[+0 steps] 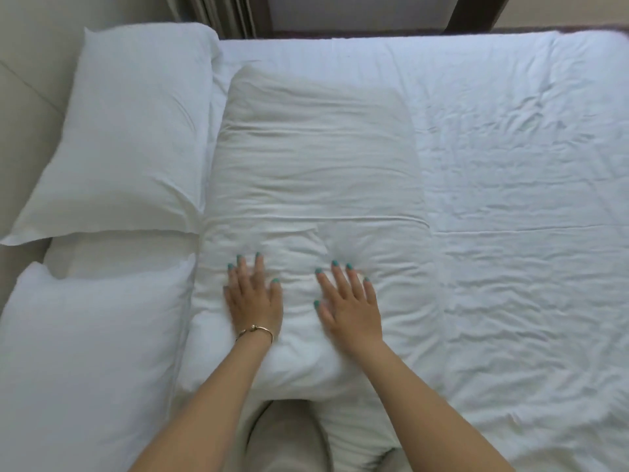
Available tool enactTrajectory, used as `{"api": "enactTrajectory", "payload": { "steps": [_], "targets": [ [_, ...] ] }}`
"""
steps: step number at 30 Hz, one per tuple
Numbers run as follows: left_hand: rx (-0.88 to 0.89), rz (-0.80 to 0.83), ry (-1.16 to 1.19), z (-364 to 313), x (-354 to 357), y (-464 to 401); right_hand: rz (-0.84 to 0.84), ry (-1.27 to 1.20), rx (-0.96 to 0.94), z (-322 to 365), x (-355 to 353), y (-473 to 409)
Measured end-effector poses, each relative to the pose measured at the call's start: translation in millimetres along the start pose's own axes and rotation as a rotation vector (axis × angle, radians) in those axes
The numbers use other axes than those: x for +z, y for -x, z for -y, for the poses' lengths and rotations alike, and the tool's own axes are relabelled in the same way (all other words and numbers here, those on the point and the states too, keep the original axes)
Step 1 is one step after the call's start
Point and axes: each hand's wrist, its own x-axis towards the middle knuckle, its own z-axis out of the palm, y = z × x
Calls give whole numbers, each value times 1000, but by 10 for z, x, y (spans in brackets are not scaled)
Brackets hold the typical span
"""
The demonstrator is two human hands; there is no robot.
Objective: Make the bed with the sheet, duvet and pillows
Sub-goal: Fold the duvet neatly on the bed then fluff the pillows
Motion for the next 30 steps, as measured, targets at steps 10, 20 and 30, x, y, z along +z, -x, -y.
{"api": "enactTrajectory", "payload": {
  "steps": [10, 20, 30],
  "targets": [
    [-230, 261, -360, 119, 93, 1075, 397, -15, 18, -641, -59, 558],
    [-235, 367, -359, 146, 358, 929, 517, 40, 8, -695, 183, 388],
    [-276, 428, -255, 262, 866, 456, 631, 133, 158, -567, 681, -78]
  ]
}}
